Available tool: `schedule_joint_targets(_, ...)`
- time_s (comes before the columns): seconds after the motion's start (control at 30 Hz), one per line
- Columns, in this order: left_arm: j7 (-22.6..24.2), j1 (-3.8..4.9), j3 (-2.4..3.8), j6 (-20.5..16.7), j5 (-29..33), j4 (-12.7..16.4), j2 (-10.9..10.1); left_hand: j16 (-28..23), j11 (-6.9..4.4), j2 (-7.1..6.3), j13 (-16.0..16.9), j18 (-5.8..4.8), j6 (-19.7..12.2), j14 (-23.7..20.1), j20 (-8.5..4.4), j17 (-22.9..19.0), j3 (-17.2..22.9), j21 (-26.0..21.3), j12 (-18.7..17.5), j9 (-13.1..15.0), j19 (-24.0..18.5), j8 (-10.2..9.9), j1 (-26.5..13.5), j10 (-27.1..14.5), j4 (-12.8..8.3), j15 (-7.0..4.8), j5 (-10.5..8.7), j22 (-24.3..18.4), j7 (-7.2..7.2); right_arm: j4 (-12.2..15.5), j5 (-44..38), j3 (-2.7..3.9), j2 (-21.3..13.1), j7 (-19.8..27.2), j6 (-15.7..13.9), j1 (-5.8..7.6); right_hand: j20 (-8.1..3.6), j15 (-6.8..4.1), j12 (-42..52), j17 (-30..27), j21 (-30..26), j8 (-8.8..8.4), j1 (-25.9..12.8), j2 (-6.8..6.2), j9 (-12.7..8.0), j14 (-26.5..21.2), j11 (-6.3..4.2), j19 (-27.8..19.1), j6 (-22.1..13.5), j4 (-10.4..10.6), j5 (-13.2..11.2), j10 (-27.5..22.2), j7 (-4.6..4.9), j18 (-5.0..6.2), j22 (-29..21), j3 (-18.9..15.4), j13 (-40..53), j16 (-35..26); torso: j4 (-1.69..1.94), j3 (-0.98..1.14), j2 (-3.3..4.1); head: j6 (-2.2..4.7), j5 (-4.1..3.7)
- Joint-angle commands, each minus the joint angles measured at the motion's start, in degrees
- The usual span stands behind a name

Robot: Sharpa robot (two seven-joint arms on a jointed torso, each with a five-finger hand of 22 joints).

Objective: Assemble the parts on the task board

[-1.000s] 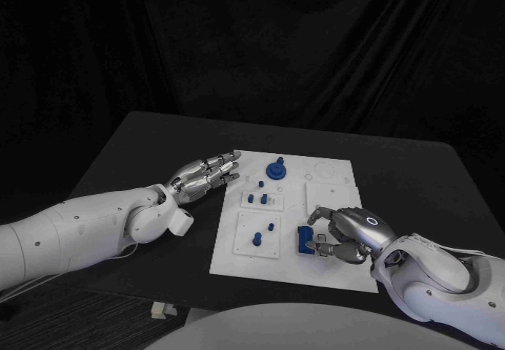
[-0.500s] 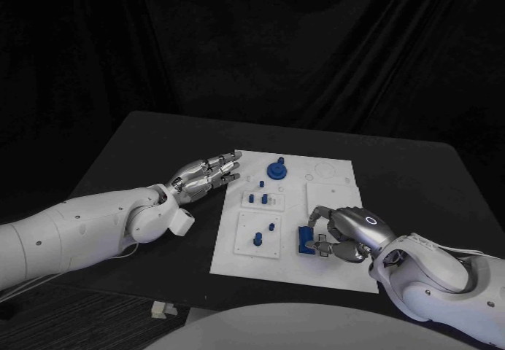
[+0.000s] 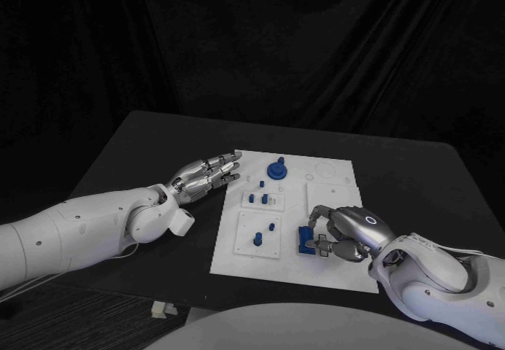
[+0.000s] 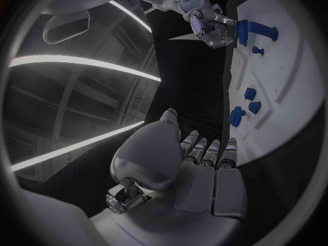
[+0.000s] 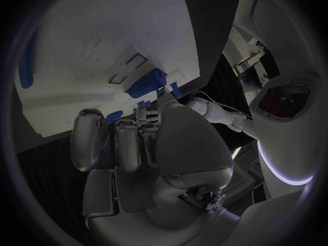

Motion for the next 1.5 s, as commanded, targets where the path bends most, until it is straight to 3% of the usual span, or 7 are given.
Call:
schedule_joint_targets(0.03,0.7,-0.09,0.05,0.6,0.3,0.1,0.0,-0.2,0.46,0.22,0.1,0.31,0.0,0.0,0.27,-0.1,0.3,0.3,0.1,0.1,0.1,0.4,0.3,-0.1,0.0,0.36,0.24,0.1,0.45,-0.4,0.0,-0.35,-0.1,-1.5,1.7,-0.43,-0.13,-0.38,0.3,6.4,-0.1,1.37,0.4,0.87,1.0,4.0,-0.32,0.1,0.5,-0.5,-0.4,5.9,-0.22,0.08,10.8,-0.3,15.1,0.2,0.03,0.0,-0.03,-0.01,-0.03)
schedule_joint_targets(0.17,0.7,-0.09,0.05,0.6,0.3,0.2,0.0,-0.2,0.46,0.22,0.1,0.31,0.0,0.0,0.27,-0.1,0.3,0.3,0.1,0.1,0.1,0.4,0.3,-0.1,0.0,0.36,0.24,0.1,0.45,-0.5,0.0,-0.35,0.0,-1.7,2.3,-0.43,-0.51,-0.81,0.3,6.4,0.0,5.79,1.1,0.4,4.5,4.0,-0.85,0.1,0.6,-1.0,-0.4,5.9,-0.95,0.07,10.8,-1.9,15.1,0.3,0.05,-0.02,-0.01,-0.01,0.06)
schedule_joint_targets(0.53,0.7,-0.09,0.05,0.5,0.3,0.3,0.0,-0.2,0.48,0.21,0.1,0.32,0.0,0.0,0.28,-0.1,0.3,0.3,0.2,0.1,0.1,0.4,0.3,-0.1,0.0,0.37,0.25,0.1,0.46,-0.6,-1.4,-0.35,0.2,-2.7,3.2,-0.44,-0.97,-1.31,0.3,6.6,0.1,10.13,1.7,-0.33,8.7,4.1,-1.45,0.1,-0.2,-0.5,-0.4,5.9,-1.74,0.03,10.9,-3.2,15.1,0.3,0.02,-0.01,-0.03,-0.01,0.26)
schedule_joint_targets(0.8,0.6,-0.09,0.05,0.6,0.3,0.3,0.0,-0.2,0.5,0.22,0.1,0.32,0.0,0.0,0.3,-0.1,0.4,0.3,0.2,0.1,0.1,0.4,0.3,-0.1,0.0,0.39,0.25,0.1,0.48,-0.5,-1.9,-0.35,0.0,-2.2,1.9,-0.45,-1.11,-1.46,0.3,6.6,0.2,11.08,1.3,-0.59,9.9,4.1,-1.59,0.2,-0.5,0.5,-0.4,5.9,-1.98,0.01,10.9,-3.6,15.1,0.3,0.03,-0.02,-0.04,-0.01,0.35)
schedule_joint_targets(0.93,0.7,-0.09,0.05,0.6,0.3,0.3,0.0,-0.2,0.5,0.22,0.1,0.32,0.0,0.0,0.3,-0.1,0.4,0.3,0.2,0.1,0.1,0.4,0.3,-0.1,0.0,0.39,0.25,0.1,0.48,0.1,-1.9,-0.34,-0.5,-0.9,-0.3,-0.44,-1.32,-1.66,0.3,7.0,0.7,11.73,-2.3,-2.98,11.4,4.2,-1.82,0.4,-0.8,4.7,-0.4,5.9,-2.39,-0.09,11.0,-4.5,15.1,0.5,-0.13,0.0,-0.03,-0.01,0.43)
schedule_joint_targets(1.07,0.7,-0.1,0.05,0.6,0.3,0.3,0.0,-0.2,0.5,0.22,0.1,0.32,0.0,0.0,0.3,-0.1,0.4,0.3,0.2,0.1,0.1,0.4,0.3,-0.1,0.0,0.39,0.25,0.1,0.48,0.8,-1.0,-0.34,-1.1,0.5,-2.8,-0.44,-1.5,-1.85,0.3,7.6,1.3,11.9,-6.1,-4.53,12.2,4.4,-2.04,0.7,-0.3,4.9,-0.4,5.9,-2.7,-0.23,11.2,-3.6,15.1,0.8,-0.04,-0.01,-0.08,-0.01,0.26)
schedule_joint_targets(1.5,0.6,-0.11,0.05,0.7,0.3,0.1,0.0,-0.2,0.55,0.23,0.1,0.33,0.0,0.0,0.34,-0.1,0.5,0.3,0.2,0.1,0.1,0.4,0.4,-0.1,0.0,0.42,0.27,0.2,0.48,1.6,1.0,-0.33,-2.5,1.3,-4.9,-0.41,-1.62,-1.95,0.3,8.3,2.1,12.05,-8.4,-4.37,12.8,4.6,-2.13,1.1,0.3,4.8,-0.4,5.9,-2.98,-0.4,11.4,-2.5,15.1,1.1,-0.04,-0.02,-0.06,-0.01,0.21)
